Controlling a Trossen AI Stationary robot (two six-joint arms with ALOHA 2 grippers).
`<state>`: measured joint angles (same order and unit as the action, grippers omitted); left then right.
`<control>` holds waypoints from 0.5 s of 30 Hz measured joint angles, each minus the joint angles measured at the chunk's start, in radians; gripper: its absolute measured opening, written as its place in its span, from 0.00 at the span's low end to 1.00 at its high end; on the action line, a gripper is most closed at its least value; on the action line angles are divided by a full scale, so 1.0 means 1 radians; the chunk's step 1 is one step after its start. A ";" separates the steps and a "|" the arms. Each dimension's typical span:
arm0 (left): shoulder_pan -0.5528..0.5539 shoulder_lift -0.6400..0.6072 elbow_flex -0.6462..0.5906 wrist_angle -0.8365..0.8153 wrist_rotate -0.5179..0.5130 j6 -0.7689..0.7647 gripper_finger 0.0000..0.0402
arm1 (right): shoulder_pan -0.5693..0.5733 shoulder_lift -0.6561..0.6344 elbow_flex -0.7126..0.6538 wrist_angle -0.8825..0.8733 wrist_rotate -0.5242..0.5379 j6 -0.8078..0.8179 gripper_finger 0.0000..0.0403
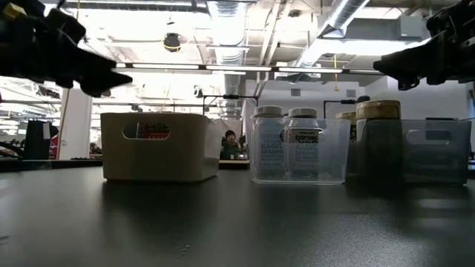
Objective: Sort spices by type
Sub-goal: Return to Home Position
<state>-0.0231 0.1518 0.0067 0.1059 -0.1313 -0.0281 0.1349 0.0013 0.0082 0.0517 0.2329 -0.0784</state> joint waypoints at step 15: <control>0.000 -0.150 0.010 -0.035 0.004 0.052 0.71 | 0.001 0.002 -0.001 -0.002 0.000 0.003 0.40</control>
<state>-0.0233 0.0021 0.0166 0.0704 -0.1275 0.0236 0.1356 0.0032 0.0071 0.0495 0.2325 -0.0758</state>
